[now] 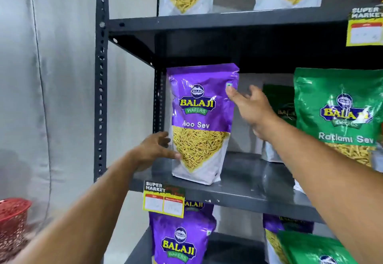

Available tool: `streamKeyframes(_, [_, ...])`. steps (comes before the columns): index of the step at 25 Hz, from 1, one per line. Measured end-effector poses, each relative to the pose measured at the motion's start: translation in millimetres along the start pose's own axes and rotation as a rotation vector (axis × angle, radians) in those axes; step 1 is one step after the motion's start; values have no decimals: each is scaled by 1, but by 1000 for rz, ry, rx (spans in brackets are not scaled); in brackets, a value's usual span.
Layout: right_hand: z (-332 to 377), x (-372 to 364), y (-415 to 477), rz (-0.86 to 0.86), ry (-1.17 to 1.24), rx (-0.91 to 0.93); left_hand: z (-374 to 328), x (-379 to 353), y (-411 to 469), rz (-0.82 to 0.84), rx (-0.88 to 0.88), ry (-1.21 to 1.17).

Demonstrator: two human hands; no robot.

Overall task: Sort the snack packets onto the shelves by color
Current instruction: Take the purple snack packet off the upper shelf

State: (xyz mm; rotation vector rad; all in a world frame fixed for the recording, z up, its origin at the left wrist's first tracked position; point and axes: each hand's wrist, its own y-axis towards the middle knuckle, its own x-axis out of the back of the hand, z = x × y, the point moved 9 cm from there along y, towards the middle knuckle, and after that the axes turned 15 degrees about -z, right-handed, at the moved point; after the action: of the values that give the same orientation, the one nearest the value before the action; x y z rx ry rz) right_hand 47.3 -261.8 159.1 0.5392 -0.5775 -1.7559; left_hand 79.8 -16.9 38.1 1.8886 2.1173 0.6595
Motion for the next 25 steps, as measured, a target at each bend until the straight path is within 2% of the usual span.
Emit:
streamKeyframes(2, [-5,-19,13,25,148,-35,8,-12,7,118,33,-83])
streamKeyframes(4, [-12,-34,15,65,188,-66,10,-22,9,183,53,-128])
streamKeyframes(9, [-25,-44,13,65,334,-167,4,-29,7,161,98,-229])
streamKeyframes(11, [-19,-39,7,60,340,-178,-11,-29,-5,103,58,-194])
streamKeyframes(14, [3,-24,-12,82,373,-147,-44,-32,-45,-15,-91,-104])
streamKeyframes(16, [20,-13,-36,157,448,-125,-63,-29,-86,-148,-190,-67])
streamKeyframes(19, [37,15,-85,294,558,-85,-77,-27,-158,-252,-264,-82])
streamKeyframes(22, [22,52,-140,345,547,-39,-44,-41,-215,-274,-160,-105])
streamKeyframes(25, [-38,82,-182,337,320,-8,36,-79,-253,-177,110,-128])
